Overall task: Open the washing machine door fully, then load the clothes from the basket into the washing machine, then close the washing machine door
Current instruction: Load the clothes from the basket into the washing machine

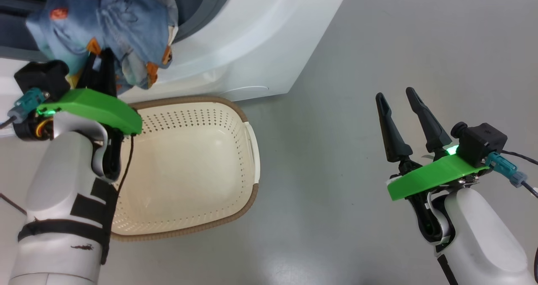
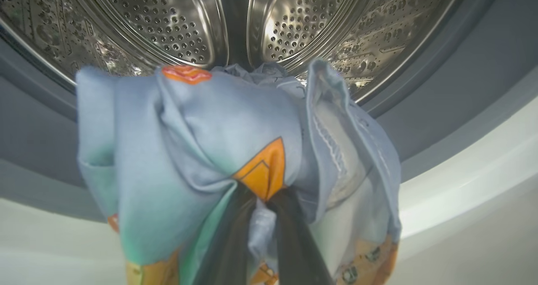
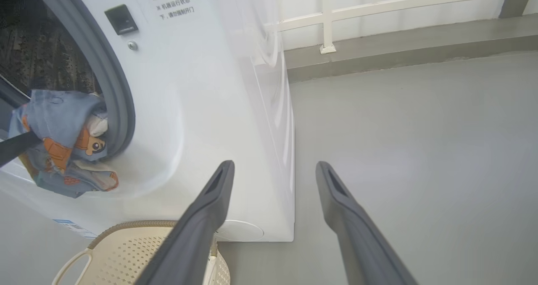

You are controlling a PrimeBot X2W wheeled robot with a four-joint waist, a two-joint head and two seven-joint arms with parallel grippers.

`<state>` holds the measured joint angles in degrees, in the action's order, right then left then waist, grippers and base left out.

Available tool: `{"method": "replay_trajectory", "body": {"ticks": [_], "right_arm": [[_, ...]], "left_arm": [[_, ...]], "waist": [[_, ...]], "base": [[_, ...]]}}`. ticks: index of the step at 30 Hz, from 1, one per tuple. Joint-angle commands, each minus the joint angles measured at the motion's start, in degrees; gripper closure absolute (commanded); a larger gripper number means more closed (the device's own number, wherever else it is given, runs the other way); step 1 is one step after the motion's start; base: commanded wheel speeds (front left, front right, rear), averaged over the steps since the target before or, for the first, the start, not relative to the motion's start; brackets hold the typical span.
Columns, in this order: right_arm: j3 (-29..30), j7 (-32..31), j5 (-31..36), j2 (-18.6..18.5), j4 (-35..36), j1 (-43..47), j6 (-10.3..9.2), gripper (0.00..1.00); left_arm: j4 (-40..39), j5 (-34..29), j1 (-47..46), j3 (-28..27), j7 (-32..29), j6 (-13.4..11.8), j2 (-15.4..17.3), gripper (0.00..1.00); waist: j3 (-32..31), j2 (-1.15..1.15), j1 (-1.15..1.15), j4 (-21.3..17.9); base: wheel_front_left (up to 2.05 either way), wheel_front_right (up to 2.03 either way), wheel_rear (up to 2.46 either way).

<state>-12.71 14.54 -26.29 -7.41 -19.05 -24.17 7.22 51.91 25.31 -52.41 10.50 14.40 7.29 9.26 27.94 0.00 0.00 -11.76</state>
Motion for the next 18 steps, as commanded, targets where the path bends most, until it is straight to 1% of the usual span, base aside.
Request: {"method": "replay_trajectory", "body": {"ticks": [1,5,11,15,18], "right_arm": [[-1.14,0.46,-0.28,-0.29,1.08,0.99,0.26,0.00],[-1.97,0.46,-0.49,0.04,1.31,0.69,0.26,0.00],[-1.93,0.46,-0.28,0.24,1.73,0.82,0.26,0.00],[-1.36,0.46,0.15,0.54,2.65,1.27,0.26,0.00],[-0.97,0.46,0.36,0.88,3.25,1.54,0.26,0.00]], "left_arm": [[-1.83,0.45,-0.38,-0.67,0.60,0.18,1.58,1.00],[-0.73,1.12,-4.52,0.84,0.60,0.19,2.76,1.00],[5.39,1.18,-14.31,1.76,-0.13,0.19,5.23,1.00],[9.27,1.43,-20.75,0.95,-0.13,-0.36,7.00,1.00],[9.43,0.96,-24.78,0.18,0.37,-1.16,8.63,1.00]], "waist": [[0.02,0.00,0.00,0.07],[1.29,0.00,0.00,-1.06],[4.83,0.00,0.00,-4.51],[7.91,0.00,0.00,-7.15],[9.82,0.00,0.00,-8.34]], "base": [[0.00,0.00,0.00],[0.00,0.00,0.00],[0.00,0.00,0.00],[0.00,0.00,0.00],[0.00,0.00,0.00]]}}
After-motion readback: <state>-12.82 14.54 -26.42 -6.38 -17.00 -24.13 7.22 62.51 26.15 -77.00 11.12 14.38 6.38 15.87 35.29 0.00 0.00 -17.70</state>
